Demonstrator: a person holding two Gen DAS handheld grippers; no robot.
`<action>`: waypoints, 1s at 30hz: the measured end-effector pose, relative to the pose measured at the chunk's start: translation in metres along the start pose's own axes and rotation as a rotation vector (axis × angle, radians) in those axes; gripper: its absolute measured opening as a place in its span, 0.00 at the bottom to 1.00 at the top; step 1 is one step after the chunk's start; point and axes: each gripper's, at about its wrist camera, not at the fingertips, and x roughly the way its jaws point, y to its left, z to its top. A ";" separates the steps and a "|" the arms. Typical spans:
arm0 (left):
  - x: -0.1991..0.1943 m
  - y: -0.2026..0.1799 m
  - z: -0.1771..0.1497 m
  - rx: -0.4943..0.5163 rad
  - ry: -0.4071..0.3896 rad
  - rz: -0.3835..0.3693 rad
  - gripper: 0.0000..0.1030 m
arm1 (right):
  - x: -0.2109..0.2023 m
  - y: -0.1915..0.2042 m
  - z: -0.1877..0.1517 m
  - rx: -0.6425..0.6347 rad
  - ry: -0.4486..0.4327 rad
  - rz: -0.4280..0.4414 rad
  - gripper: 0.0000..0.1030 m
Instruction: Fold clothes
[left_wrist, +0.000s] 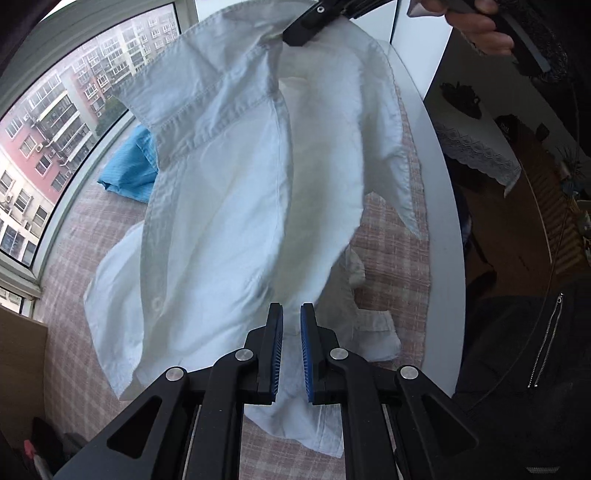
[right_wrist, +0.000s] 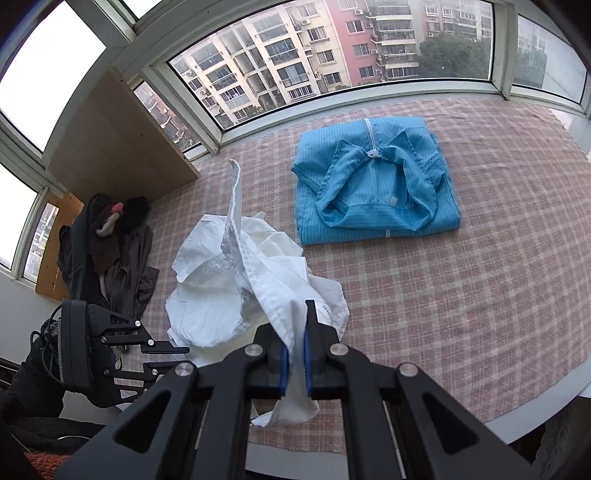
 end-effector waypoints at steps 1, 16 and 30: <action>0.003 0.003 -0.001 -0.006 0.005 0.006 0.13 | 0.001 -0.001 -0.002 0.004 0.002 -0.001 0.06; -0.015 -0.006 -0.027 0.062 -0.007 0.041 0.46 | 0.004 0.003 -0.004 0.005 0.018 0.022 0.06; 0.008 0.017 -0.033 0.127 0.042 0.048 0.47 | 0.007 0.001 0.006 0.003 0.028 0.011 0.06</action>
